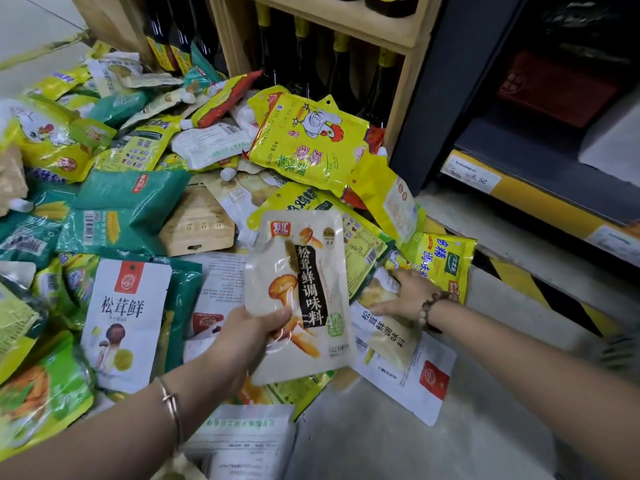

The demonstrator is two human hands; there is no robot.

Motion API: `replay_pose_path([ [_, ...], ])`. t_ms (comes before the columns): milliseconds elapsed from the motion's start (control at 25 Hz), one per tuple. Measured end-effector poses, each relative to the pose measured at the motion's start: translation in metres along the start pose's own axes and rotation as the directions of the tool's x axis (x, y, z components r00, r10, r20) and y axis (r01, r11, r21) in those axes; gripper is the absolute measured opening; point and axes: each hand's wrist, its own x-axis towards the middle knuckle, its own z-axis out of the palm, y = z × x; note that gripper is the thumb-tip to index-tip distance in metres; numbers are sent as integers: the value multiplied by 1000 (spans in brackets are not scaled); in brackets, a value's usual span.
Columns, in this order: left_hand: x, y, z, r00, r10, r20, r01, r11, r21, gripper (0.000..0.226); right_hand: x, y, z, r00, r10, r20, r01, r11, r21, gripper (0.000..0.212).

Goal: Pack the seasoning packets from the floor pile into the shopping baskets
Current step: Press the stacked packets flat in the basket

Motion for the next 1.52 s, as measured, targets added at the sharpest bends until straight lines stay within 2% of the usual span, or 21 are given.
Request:
replay_pose_path([
  [80, 2, -14, -1, 997, -65, 29, 66, 997, -29, 18, 4, 5, 4, 996, 28, 88, -33, 998, 57, 120],
  [160, 8, -27, -1, 994, -106, -26, 106, 994, -3, 16, 6, 13, 8, 981, 80, 179, -103, 987, 123, 109],
  [240, 10, -33, -1, 989, -63, -134, 71, 996, 60, 9, -1, 21, 14, 975, 113, 190, -172, 926, 335, 74],
  [320, -1, -29, 2, 981, 10, -196, 20, 988, 151, 4, -24, 26, 17, 968, 157, 198, -240, 814, 529, 42],
  [400, -20, -16, -3, 980, 17, -198, 24, 978, 205, 4, -55, 24, 14, 952, 227, 203, -304, 745, 594, 28],
  [520, -59, 16, -12, 979, -62, -196, 106, 969, 223, 7, -107, 12, -12, 917, 339, 208, -389, 652, 651, 26],
  [600, -91, 41, -13, 976, -96, -197, 130, 978, 164, 4, -142, -1, -38, 901, 383, 205, -414, 616, 670, 19],
  [720, -144, 87, -6, 969, -149, -195, 177, 975, 134, 7, -198, -19, -89, 881, 443, 167, -431, 606, 668, 32],
  [800, -174, 118, 1, 967, -153, -202, 182, 975, 132, 10, -234, -25, -125, 877, 457, 145, -412, 565, 715, 33],
  [920, -220, 165, 17, 977, -177, -119, 185, 981, 53, 2, -287, -26, -175, 876, 470, 112, -365, 492, 791, 32],
  [1040, -262, 198, 41, 984, -151, -100, 154, 988, 25, 7, -335, -14, -220, 865, 493, 97, -307, 367, 878, 28],
  [1160, -300, 216, 84, 983, -162, -88, 170, 981, 88, 3, -381, 24, -248, 833, 543, 107, -286, 256, 923, 18],
  [1280, -330, 219, 142, 986, -165, 29, 161, 980, 116, 5, -421, 81, -261, 753, 653, 76, -235, 160, 959, 14],
  [1360, -345, 213, 191, 980, -153, 127, 135, 981, 137, 7, -446, 129, -265, 688, 722, 71, -184, 80, 980, 20],
  [1440, -351, 198, 236, 985, -109, 136, 72, 966, 247, 8, -469, 178, -263, 630, 770, 98, -154, 0, 988, 25],
  [1520, -354, 177, 281, 991, -66, 113, 18, 924, 382, 15, -487, 230, -257, 594, 797, 115, -156, -27, 987, 24],
])
